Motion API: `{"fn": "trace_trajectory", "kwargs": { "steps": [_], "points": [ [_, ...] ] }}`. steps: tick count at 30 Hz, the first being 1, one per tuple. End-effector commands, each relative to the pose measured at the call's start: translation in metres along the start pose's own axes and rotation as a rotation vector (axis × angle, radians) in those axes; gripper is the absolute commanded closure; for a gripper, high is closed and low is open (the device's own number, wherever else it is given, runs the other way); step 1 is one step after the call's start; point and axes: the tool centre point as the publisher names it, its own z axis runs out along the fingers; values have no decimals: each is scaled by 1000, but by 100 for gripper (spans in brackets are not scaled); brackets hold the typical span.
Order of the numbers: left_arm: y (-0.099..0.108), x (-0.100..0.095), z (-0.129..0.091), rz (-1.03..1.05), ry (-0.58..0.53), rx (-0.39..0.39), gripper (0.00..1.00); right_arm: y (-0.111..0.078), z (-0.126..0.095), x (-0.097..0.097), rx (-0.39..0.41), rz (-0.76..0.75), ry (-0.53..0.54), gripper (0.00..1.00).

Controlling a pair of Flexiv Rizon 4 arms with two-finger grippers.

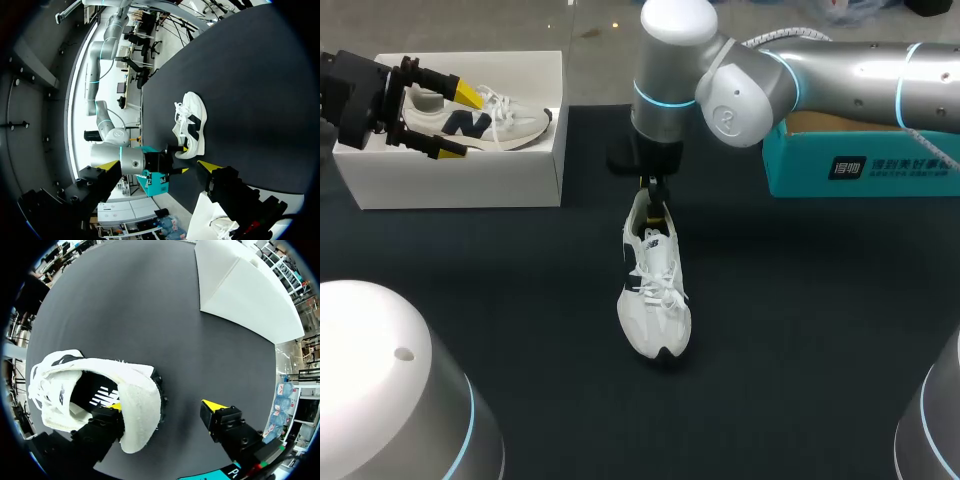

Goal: Take the shoe out of the shoebox, open the shoe tongue, remove and reinsert the insole, then place the shoe into the shoebox

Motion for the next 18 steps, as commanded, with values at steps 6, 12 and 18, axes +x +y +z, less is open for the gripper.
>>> {"fn": "trace_trajectory", "kwargs": {
  "steps": [6,12,18],
  "points": [
    [0,-1,0,0,4,0,0,-6,-11,7,39,18,-10,100],
    [0,-1,0,0,4,0,0,-5,-46,13,82,18,-27,100],
    [0,-1,0,0,4,0,0,-6,-108,4,121,69,22,100]
  ]
}}
